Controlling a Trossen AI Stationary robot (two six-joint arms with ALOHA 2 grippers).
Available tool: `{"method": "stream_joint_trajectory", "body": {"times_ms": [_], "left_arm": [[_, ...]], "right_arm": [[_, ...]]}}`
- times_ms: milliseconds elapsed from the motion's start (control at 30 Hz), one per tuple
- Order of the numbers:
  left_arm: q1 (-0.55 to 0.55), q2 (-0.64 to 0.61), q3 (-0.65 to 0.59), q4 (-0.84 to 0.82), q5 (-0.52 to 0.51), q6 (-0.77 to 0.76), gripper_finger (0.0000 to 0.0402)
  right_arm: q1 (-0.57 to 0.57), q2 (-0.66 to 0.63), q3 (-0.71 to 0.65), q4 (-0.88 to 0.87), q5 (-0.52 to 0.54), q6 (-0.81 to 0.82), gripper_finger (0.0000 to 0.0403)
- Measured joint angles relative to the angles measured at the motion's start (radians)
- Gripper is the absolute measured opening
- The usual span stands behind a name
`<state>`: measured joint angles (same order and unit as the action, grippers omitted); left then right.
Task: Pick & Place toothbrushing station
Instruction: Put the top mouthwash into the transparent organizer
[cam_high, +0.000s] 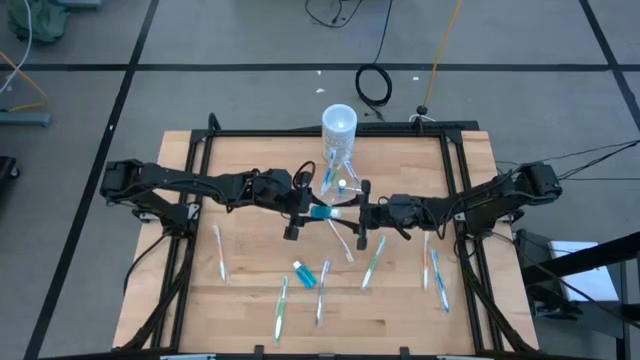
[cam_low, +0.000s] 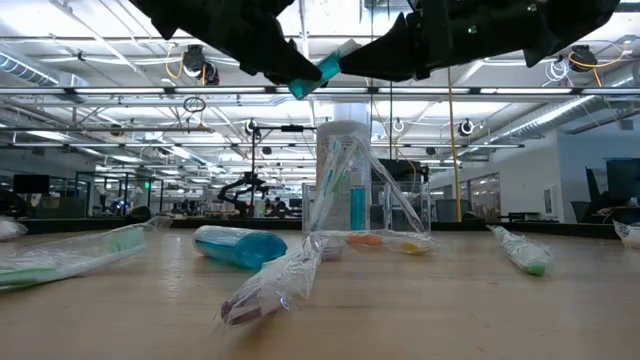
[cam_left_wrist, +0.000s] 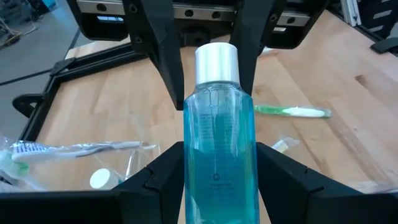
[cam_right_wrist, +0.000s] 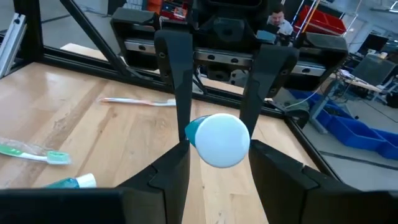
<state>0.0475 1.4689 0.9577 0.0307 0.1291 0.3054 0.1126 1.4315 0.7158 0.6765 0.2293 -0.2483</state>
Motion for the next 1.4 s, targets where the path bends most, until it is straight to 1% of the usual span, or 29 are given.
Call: {"method": "stream_joint_trajectory", "body": {"times_ms": [133, 233, 300, 367, 500, 867, 1100, 1200, 1400], "left_arm": [[0.000, 0.000, 0.000, -0.005, -0.003, 0.000, 0.0175], [-0.001, 0.000, 0.000, -0.014, -0.002, -0.005, 0.0175], [-0.003, 0.002, 0.000, -0.018, -0.010, -0.010, 0.0175], [-0.002, 0.002, 0.000, -0.030, -0.024, -0.010, 0.0175], [0.000, 0.002, 0.000, -0.039, -0.043, -0.004, 0.0175], [0.000, 0.002, 0.000, -0.035, -0.055, -0.003, 0.0175], [0.000, 0.002, 0.000, -0.004, -0.054, -0.020, 0.0175], [-0.001, 0.002, 0.000, -0.005, -0.057, -0.020, 0.0175], [-0.001, 0.002, 0.000, -0.005, -0.074, -0.019, 0.0175]], "right_arm": [[-0.017, 0.000, 0.000, 0.000, -0.026, 0.000, 0.0155], [-0.029, 0.000, 0.000, 0.001, -0.114, 0.001, 0.0155], [-0.030, 0.000, 0.000, 0.003, -0.148, 0.001, 0.0155], [-0.030, 0.000, 0.000, 0.010, -0.146, 0.001, 0.0155], [-0.034, -0.001, 0.000, 0.014, -0.103, 0.019, 0.0155], [-0.041, -0.001, 0.000, 0.001, -0.104, 0.029, 0.0155], [-0.042, -0.002, 0.001, 0.012, -0.099, 0.019, 0.0154], [-0.042, -0.002, 0.001, 0.013, -0.099, 0.019, 0.0143], [-0.043, -0.002, 0.001, 0.012, -0.097, 0.015, 0.0105]]}}
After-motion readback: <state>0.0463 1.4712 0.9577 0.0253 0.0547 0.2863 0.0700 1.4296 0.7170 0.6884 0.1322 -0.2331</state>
